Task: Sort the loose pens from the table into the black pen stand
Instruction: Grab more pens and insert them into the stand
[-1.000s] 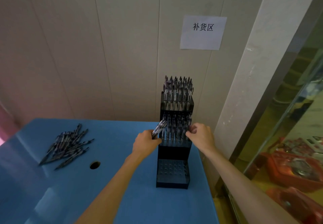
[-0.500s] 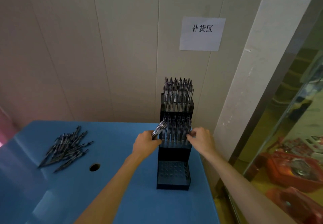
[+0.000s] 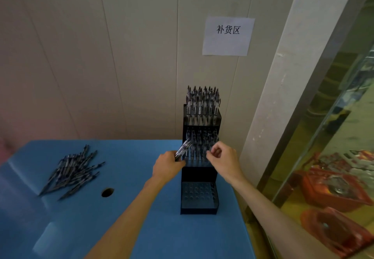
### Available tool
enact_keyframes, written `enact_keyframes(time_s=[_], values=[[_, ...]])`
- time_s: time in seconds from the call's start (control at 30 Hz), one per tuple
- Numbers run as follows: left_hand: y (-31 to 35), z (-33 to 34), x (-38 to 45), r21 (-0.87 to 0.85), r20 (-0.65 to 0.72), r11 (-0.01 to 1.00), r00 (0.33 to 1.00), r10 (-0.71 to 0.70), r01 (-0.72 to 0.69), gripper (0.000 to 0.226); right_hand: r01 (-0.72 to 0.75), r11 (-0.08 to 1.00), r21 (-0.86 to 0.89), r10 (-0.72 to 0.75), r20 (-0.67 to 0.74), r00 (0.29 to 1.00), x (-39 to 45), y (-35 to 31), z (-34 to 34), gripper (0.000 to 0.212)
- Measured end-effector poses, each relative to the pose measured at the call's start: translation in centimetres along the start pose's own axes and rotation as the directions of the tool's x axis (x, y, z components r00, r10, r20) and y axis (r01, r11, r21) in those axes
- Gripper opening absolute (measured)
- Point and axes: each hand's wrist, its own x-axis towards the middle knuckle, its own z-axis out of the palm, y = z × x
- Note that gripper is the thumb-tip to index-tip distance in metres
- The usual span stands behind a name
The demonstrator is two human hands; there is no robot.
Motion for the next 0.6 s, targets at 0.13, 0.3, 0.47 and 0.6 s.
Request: enact_keyframes(time_s=[0.13, 0.3, 0.47, 0.6], values=[[0.1, 0.4, -0.6, 0.078, -0.011, 0.997, 1.0, 0.017, -0.016, 0.031, -0.107, 0.963, 0.246, 0.077, 0.13, 0.989, -0.9, -2.3, 2.0, 0.024], [0.0, 1.0, -1.5, 0.147, 0.0, 0.989, 0.999, 0.032, -0.032, 0.021, -0.213, 0.918, 0.334, 0.141, 0.227, 0.964, -1.6, -3.9, 3.9, 0.021], [-1.1, 0.3, -2.0, 0.174, -0.038, 0.985, 0.999, -0.003, 0.009, 0.021, -0.26, 0.838, 0.48, 0.202, 0.171, 0.964, -1.9, -3.6, 4.3, 0.017], [-3.3, -0.6, -2.1, 0.164, -0.065, 0.985, 0.997, -0.044, 0.054, 0.024, -0.21, 0.819, 0.534, 0.219, 0.048, 0.975, -1.5, -2.9, 3.8, 0.015]])
